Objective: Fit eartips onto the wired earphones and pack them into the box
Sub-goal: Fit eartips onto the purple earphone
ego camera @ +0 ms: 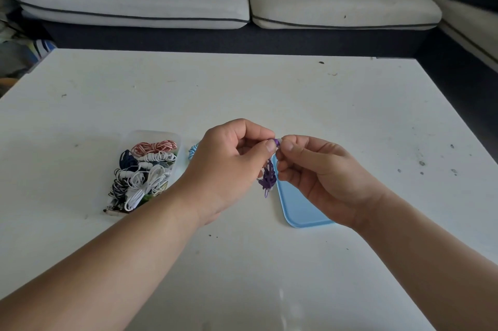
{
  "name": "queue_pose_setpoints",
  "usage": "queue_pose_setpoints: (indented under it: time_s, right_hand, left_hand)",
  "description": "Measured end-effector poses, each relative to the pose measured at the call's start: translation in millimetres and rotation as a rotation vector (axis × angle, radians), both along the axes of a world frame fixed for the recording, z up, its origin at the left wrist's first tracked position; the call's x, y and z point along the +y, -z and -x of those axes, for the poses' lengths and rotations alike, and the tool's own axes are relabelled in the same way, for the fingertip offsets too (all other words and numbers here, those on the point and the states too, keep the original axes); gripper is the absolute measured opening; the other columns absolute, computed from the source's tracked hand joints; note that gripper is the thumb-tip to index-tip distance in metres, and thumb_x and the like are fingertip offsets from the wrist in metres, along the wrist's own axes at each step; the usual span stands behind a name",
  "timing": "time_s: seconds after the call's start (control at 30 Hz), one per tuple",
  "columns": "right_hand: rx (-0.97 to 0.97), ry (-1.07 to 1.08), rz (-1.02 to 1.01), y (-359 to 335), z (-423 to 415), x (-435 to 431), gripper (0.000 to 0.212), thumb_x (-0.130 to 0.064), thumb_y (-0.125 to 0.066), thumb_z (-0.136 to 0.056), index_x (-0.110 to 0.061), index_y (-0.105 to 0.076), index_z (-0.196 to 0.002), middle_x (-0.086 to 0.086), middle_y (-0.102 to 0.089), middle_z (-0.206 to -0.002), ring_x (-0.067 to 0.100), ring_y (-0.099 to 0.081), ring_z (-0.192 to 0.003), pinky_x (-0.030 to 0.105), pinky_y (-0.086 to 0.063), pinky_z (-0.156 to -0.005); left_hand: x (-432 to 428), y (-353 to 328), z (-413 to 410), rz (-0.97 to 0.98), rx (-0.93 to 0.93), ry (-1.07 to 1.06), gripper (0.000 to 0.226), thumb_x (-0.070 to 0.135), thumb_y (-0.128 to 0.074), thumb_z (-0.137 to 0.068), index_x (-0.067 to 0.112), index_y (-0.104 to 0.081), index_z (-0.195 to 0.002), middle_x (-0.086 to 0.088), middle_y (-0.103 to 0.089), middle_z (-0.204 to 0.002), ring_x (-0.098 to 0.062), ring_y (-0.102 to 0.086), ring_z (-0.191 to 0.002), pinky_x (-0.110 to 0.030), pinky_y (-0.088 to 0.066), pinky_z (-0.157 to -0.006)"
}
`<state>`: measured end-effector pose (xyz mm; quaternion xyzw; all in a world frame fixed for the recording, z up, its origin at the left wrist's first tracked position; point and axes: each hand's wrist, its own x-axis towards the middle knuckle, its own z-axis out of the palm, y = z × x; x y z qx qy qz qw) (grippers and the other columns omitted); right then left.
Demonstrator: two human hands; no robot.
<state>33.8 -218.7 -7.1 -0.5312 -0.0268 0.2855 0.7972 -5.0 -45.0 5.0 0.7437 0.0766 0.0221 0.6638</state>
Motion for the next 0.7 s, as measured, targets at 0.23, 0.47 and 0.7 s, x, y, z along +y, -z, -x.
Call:
queue_pose_setpoints:
  time_s: [0.23, 0.47, 0.7]
  right_hand:
    - [-0.032, 0.057, -0.009, 5.3, 1.6, 4.2, 0.014, -0.012, -0.066, -0.085, 0.001, -0.068, -0.089, 0.01, -0.064, -0.078, 0.02, -0.063, -0.072, 0.027, -0.057, -0.073]
    - [-0.086, 0.03, -0.014, 3.7, 4.9, 9.3, 0.017, -0.009, -0.064, -0.091, 0.007, -0.067, -0.094, 0.024, -0.061, -0.088, 0.034, -0.062, -0.082, 0.041, -0.055, -0.08]
    - [-0.054, 0.044, 0.039, 1.0, 6.4, 12.1, 0.015, -0.003, -0.06, -0.097, 0.011, -0.066, -0.098, 0.025, -0.061, -0.089, 0.036, -0.06, -0.083, 0.045, -0.051, -0.081]
  left_hand:
    - [-4.6, -0.4, 3.0, -0.045, -0.022, -0.03, 0.005, 0.008, -0.071, -0.095, 0.011, -0.074, -0.099, 0.001, -0.075, -0.073, -0.006, -0.067, -0.056, -0.016, -0.052, -0.056]
    - [-3.9, -0.5, 1.5, -0.066, -0.031, -0.061, 0.004, 0.011, -0.071, -0.096, 0.015, -0.074, -0.097, -0.003, -0.077, -0.079, -0.007, -0.067, -0.059, -0.021, -0.055, -0.06]
    - [-1.9, 1.4, 0.1, -0.078, -0.019, -0.045, 0.006, 0.01, -0.072, -0.095, 0.016, -0.074, -0.097, 0.0, -0.076, -0.076, -0.009, -0.067, -0.06, -0.021, -0.054, -0.06]
